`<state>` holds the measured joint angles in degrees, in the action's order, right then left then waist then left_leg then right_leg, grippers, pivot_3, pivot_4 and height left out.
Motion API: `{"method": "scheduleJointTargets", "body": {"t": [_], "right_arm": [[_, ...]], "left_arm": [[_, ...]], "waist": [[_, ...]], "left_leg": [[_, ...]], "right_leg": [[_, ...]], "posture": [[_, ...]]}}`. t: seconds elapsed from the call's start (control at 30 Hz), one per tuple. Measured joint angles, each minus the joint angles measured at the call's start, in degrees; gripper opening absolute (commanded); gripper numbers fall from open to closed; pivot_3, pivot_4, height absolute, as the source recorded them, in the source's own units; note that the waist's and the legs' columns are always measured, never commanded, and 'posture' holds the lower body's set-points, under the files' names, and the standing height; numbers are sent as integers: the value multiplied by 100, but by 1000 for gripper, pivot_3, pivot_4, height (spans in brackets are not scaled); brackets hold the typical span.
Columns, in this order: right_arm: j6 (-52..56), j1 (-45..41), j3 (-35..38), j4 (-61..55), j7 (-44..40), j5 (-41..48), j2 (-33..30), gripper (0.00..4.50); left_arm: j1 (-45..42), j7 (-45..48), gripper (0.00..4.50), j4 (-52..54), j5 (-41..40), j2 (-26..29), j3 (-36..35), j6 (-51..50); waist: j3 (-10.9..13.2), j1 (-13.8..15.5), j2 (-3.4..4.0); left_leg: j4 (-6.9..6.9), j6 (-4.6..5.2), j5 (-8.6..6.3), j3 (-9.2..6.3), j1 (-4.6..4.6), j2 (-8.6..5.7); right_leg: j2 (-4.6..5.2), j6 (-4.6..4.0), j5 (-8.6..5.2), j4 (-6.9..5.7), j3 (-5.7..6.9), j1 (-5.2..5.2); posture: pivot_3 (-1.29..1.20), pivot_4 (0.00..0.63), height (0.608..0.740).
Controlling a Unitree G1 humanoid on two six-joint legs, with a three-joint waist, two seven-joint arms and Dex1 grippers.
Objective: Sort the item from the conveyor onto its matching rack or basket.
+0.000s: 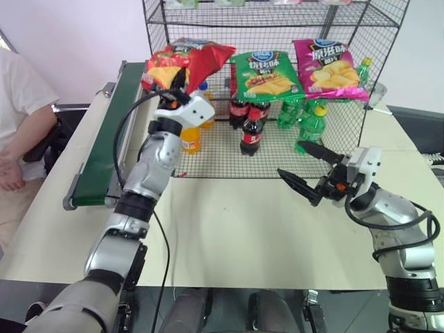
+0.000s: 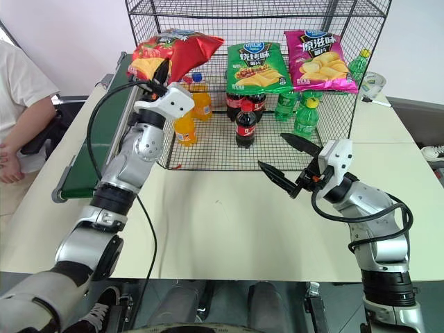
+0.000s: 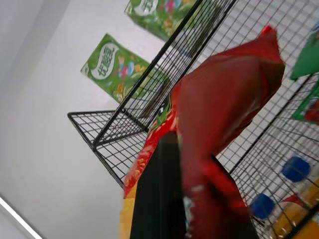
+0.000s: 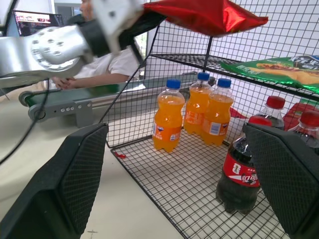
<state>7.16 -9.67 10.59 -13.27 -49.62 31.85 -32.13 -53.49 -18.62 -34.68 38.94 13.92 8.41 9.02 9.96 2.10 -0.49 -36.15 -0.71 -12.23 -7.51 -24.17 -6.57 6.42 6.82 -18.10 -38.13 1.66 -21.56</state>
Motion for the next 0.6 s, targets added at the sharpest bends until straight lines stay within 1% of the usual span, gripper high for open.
{"method": "scheduleJointTargets", "body": {"t": [0.13, 0.2, 0.33, 0.47, 0.6], "right_arm": [[4, -11, 46, -19, 149, 20, 8, 4500], [-50, -68, 114, -19, 353, -16, 139, 4500], [-272, -205, 110, -19, 644, -192, 381, 4500], [-409, -329, 106, 29, 803, -352, 454, 4500], [-487, -480, 107, 101, 913, -406, 509, 4500]], "left_arm": [[-369, -331, 94, -841, -307, -326, -26, -27], [-557, -514, 94, -1263, -485, -470, -57, -91], [-885, -733, 94, -1730, -738, -637, -69, -71], [-1127, -530, 94, -2234, -1421, -913, -378, 42], [-1342, -224, 94, -2697, -1829, -942, -516, 193]], "waist": [[1, -8, -2], [1, -17, -4], [1, -31, -4], [1, -53, -4], [1, -129, -4]], "left_leg": [[-3, -1, 1, 0, -1, -3], [-2, -3, 2, 0, -2, -1], [-3, -6, 4, 0, -4, -3], [-5, -8, 5, 0, -6, -4], [-4, -9, 6, -1, -8, -4]], "right_leg": [[3, 1, 1, -1, 0, -1], [2, 1, 1, -4, -1, -4], [2, 2, 1, -6, -1, -6], [3, 2, 1, -6, 0, -7], [2, 3, 0, -7, 1, -7]], "posture": [[0, 150, 740], [0, 150, 740], [0, 150, 740], [0, 150, 740], [0, 150, 740]]}}
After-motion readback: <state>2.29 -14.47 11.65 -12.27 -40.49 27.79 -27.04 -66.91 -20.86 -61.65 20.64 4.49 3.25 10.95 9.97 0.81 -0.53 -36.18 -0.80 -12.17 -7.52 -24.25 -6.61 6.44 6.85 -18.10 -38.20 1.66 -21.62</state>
